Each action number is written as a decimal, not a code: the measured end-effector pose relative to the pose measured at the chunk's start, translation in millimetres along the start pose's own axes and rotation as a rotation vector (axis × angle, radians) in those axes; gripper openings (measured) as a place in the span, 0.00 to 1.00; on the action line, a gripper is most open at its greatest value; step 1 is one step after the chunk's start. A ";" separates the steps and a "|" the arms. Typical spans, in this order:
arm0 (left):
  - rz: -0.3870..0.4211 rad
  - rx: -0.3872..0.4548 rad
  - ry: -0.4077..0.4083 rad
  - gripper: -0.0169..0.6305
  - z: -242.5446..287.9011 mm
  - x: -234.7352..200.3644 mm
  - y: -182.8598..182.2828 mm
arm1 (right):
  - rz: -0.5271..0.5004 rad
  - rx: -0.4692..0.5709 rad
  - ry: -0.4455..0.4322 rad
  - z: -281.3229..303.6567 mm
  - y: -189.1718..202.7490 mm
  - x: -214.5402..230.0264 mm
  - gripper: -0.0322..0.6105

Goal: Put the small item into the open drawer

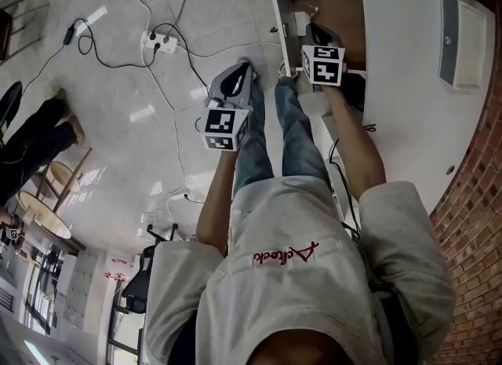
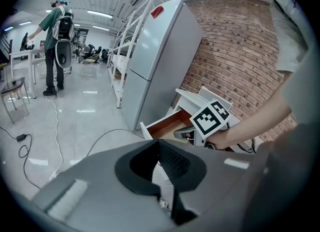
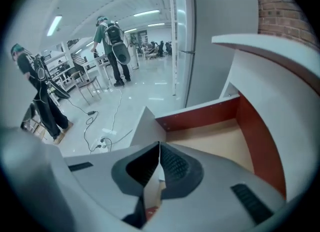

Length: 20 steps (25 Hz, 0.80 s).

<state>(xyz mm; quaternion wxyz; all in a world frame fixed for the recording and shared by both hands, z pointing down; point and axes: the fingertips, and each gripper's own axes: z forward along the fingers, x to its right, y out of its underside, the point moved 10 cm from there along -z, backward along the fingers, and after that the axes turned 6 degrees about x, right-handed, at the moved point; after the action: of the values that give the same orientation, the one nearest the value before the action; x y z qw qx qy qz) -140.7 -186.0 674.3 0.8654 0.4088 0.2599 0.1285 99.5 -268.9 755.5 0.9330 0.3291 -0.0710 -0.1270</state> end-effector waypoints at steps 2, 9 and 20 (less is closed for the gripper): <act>0.019 0.000 0.012 0.04 -3.0 1.1 -0.2 | 0.011 0.025 -0.024 -14.7 -2.0 -4.8 0.07; 0.032 0.041 0.007 0.04 -4.1 6.3 -15.7 | -0.009 0.111 -0.055 -61.7 -9.0 -14.4 0.07; 0.144 0.149 -0.007 0.04 -24.9 17.3 -78.9 | -0.026 0.289 -0.037 -137.5 -65.5 -14.7 0.07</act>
<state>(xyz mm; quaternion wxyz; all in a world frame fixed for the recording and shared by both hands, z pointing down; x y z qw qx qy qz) -139.4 -212.4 594.1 0.8219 0.4902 0.2356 0.1694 102.7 -232.0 607.0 0.8727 0.4585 -0.1017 -0.1335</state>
